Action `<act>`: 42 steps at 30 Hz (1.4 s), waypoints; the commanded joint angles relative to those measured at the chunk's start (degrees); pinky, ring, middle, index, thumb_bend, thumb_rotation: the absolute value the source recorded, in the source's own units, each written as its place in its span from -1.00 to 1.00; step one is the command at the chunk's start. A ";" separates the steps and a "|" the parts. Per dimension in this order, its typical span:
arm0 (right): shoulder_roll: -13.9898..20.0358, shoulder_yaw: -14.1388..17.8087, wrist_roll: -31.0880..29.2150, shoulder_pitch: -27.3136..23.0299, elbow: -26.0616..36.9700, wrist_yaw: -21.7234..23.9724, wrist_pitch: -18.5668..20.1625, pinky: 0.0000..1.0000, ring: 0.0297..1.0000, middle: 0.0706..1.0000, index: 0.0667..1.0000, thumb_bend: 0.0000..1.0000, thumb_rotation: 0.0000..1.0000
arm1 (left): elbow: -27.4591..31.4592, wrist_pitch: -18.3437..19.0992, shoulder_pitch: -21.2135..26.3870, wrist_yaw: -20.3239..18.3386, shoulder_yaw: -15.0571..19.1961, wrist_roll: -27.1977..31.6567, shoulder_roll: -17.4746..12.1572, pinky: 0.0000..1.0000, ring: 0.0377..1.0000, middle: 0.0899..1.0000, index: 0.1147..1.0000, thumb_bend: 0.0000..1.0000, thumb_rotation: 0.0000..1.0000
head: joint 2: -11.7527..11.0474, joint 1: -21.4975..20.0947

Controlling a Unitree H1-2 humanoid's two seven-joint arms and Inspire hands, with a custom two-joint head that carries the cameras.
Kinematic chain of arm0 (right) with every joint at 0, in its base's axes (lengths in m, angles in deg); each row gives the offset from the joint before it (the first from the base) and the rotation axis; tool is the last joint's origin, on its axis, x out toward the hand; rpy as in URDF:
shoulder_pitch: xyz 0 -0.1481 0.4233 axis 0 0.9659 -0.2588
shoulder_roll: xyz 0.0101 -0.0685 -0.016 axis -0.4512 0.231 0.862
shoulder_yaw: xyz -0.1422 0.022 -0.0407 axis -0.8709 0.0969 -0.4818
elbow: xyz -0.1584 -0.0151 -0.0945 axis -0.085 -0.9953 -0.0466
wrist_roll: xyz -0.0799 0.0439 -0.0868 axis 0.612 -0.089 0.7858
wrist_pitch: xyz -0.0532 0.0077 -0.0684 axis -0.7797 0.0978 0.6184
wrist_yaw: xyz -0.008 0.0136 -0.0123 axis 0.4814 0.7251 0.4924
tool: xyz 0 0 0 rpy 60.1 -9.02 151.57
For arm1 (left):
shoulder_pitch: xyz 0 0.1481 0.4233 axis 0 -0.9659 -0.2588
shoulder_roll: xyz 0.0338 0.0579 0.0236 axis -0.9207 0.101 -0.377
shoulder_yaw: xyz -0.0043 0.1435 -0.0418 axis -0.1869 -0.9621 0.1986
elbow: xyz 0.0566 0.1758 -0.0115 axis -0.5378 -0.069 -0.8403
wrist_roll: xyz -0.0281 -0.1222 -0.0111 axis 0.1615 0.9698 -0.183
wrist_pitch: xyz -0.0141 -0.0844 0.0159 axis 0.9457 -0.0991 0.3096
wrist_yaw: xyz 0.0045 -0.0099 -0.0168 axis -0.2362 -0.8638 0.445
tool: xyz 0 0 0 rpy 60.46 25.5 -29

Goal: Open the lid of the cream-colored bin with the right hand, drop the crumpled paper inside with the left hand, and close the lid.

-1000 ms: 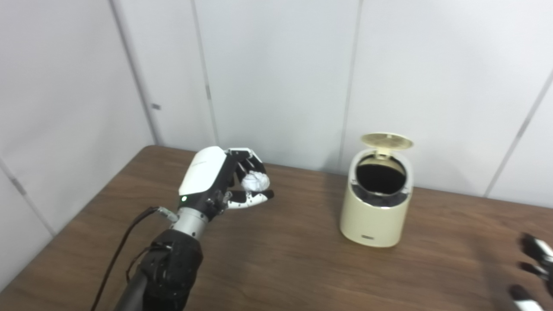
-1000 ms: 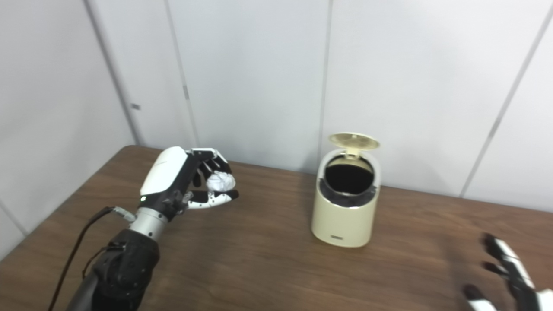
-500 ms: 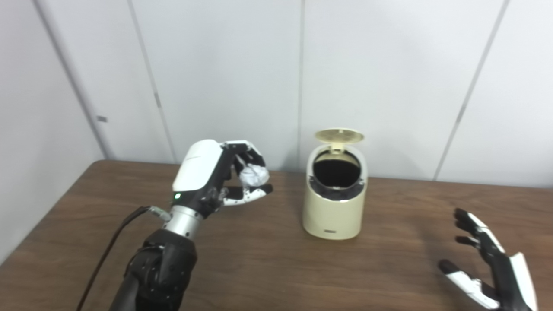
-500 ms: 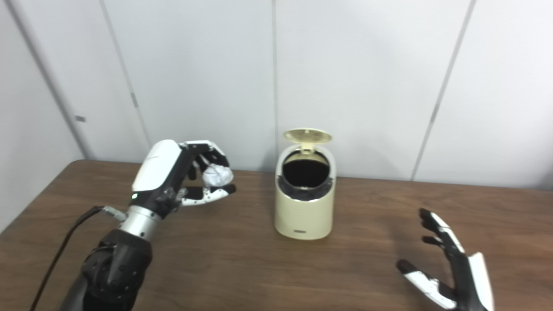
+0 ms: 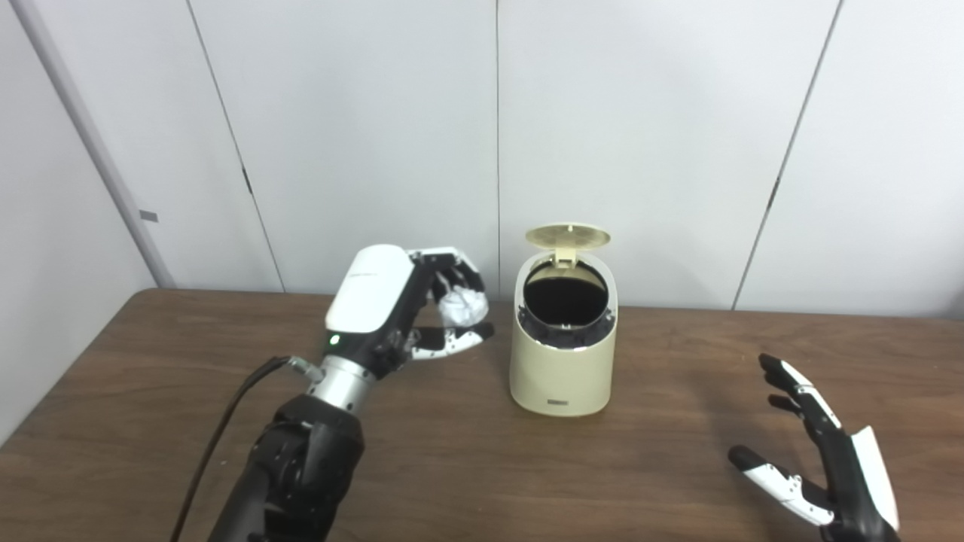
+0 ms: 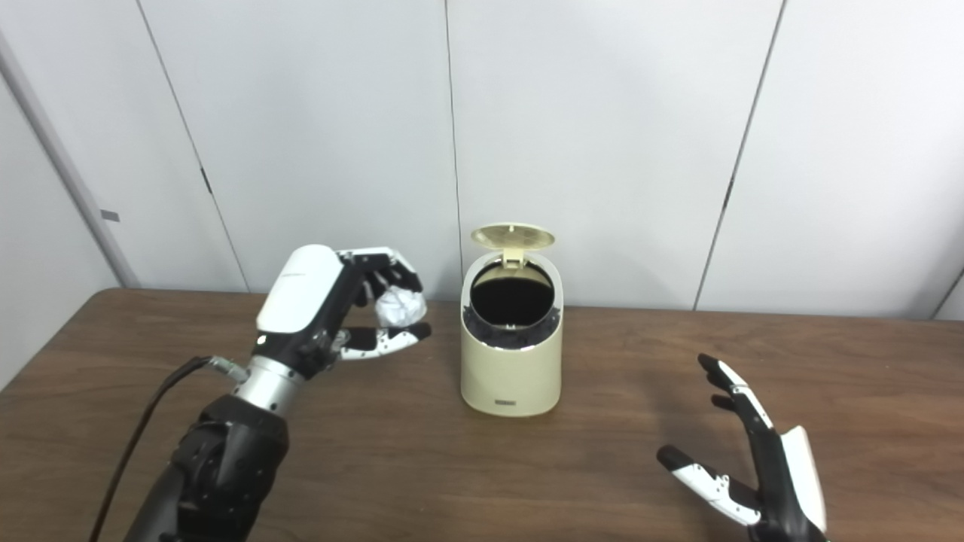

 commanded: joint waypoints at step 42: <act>-4.90 -4.24 -0.25 0.95 -1.89 -3.37 -0.02 0.57 0.70 0.72 0.68 0.71 0.57 | -25.35 -1.74 14.53 16.88 -7.89 -7.55 8.00 -0.39 -0.25 -0.16 -0.04 -0.06 -1.00 | -0.90 -4.56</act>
